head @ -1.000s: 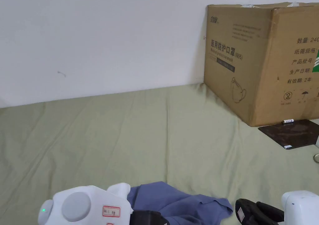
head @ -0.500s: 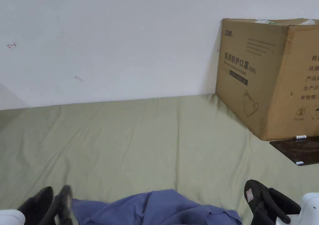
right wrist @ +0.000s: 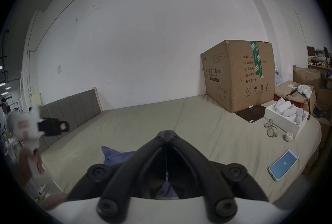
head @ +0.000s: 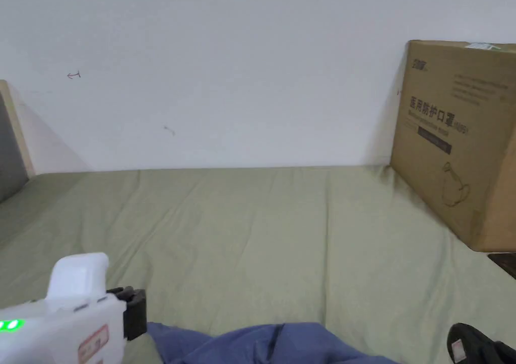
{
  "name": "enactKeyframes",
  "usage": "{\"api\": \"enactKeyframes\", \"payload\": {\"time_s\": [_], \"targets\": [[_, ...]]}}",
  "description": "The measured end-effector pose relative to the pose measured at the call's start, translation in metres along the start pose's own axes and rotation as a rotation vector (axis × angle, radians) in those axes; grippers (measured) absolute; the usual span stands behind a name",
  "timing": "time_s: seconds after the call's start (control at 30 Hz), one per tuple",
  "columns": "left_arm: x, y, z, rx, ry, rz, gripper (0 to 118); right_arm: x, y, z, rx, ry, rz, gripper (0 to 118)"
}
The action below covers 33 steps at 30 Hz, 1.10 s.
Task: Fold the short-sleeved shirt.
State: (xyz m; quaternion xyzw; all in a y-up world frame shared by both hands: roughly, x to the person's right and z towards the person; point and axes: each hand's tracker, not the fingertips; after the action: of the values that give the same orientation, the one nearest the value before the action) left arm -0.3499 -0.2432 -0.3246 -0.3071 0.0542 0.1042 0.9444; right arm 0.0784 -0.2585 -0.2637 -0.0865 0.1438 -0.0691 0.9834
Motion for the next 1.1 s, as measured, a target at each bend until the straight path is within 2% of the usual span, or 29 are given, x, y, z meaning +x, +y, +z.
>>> {"api": "enactKeyframes", "payload": {"time_s": [0.1, 0.13, 0.17, 0.2, 0.23, 0.27, 0.33, 0.43, 0.5, 0.53, 0.57, 0.63, 0.67, 0.7, 0.73, 0.77, 0.83, 0.9, 0.93, 0.97, 1.0, 1.03, 1.1], "targets": [[-0.029, 0.019, -0.080, -0.288, -0.025, 0.104, 0, 0.005, -0.005, -0.011, -0.030, -0.026, -0.013, 0], [-0.037, 0.018, -0.099, -0.334, -0.009, 0.123, 4, 0.007, -0.007, -0.014, -0.049, -0.027, -0.030, 0], [-0.042, 0.015, -0.112, -0.333, 0.004, 0.151, 24, 0.009, -0.009, -0.016, -0.063, -0.029, -0.043, 0], [-0.046, 0.011, -0.129, -0.354, 0.026, 0.156, 72, 0.011, -0.012, -0.018, -0.070, -0.032, -0.051, 0], [-0.049, 0.006, -0.143, -0.367, 0.035, 0.170, 105, 0.013, -0.014, -0.020, -0.078, -0.036, -0.055, 0], [-0.049, 0.002, -0.155, -0.353, 0.039, 0.155, 118, 0.014, -0.017, -0.023, -0.088, -0.039, -0.055, 0], [-0.041, -0.009, -0.176, -0.369, 0.082, 0.085, 114, 0.015, -0.021, -0.028, -0.113, -0.044, -0.045, 0], [-0.029, -0.030, -0.208, -0.417, 0.048, 0.020, 113, 0.015, -0.026, -0.036, -0.143, -0.041, -0.030, 0], [-0.012, -0.050, -0.217, -0.473, 0.060, -0.053, 107, 0.014, -0.028, -0.040, -0.152, -0.043, -0.024, 0], [0.003, -0.059, -0.209, -0.414, 0.147, -0.170, 106, 0.014, -0.028, -0.042, -0.153, -0.042, -0.024, 0], [0.015, -0.067, -0.195, -0.309, 0.169, -0.253, 100, 0.015, -0.028, -0.045, -0.150, -0.039, -0.027, 0], [0.029, -0.075, -0.174, -0.235, 0.092, -0.276, 83, 0.018, -0.027, -0.054, -0.139, -0.030, -0.027, 0], [0.035, -0.079, -0.165, -0.211, 0.064, -0.286, 83, 0.021, -0.025, -0.063, -0.145, -0.019, -0.022, 0], [0.035, -0.081, -0.152, -0.182, 0.051, -0.302, 51, 0.024, -0.023, -0.078, -0.195, 0.012, -0.021, 0], [0.037, -0.085, -0.139, -0.156, -0.015, -0.281, 25, 0.031, -0.021, -0.095, -0.273, 0.056, -0.047, 0], [0.039, -0.087, -0.128, -0.133, -0.045, -0.256, 4, 0.038, -0.021, -0.111, -0.342, 0.102, -0.091, 0], [0.041, -0.089, -0.102, -0.063, -0.046, -0.266, 4, 0.054, -0.025, -0.151, -0.500, 0.129, -0.167, 0], [0.039, -0.088, -0.078, -0.018, -0.039, -0.262, 4, 0.069, -0.030, -0.191, -0.682, 0.116, -0.176, 0], [0.037, -0.088, -0.068, -0.008, -0.046, -0.240, 4, 0.075, -0.035, -0.207, -0.753, 0.085, -0.176, 17], [0.033, -0.086, -0.060, 0.015, -0.055, -0.209, 4, 0.081, -0.044, -0.221, -0.812, 0.034, -0.158, 56], [0.029, -0.086, -0.051, 0.025, -0.067, -0.180, 4, 0.088, -0.053, -0.233, -0.851, -0.024, -0.165, 105], [0.025, -0.086, -0.045, 0.024, -0.074, -0.162, 4, 0.093, -0.060, -0.244, -0.908, -0.068, -0.160, 116], [0.017, -0.084, -0.036, 0.024, -0.057, -0.131, 4, 0.101, -0.077, -0.264, -1.021, -0.102, -0.139, 117]]}}
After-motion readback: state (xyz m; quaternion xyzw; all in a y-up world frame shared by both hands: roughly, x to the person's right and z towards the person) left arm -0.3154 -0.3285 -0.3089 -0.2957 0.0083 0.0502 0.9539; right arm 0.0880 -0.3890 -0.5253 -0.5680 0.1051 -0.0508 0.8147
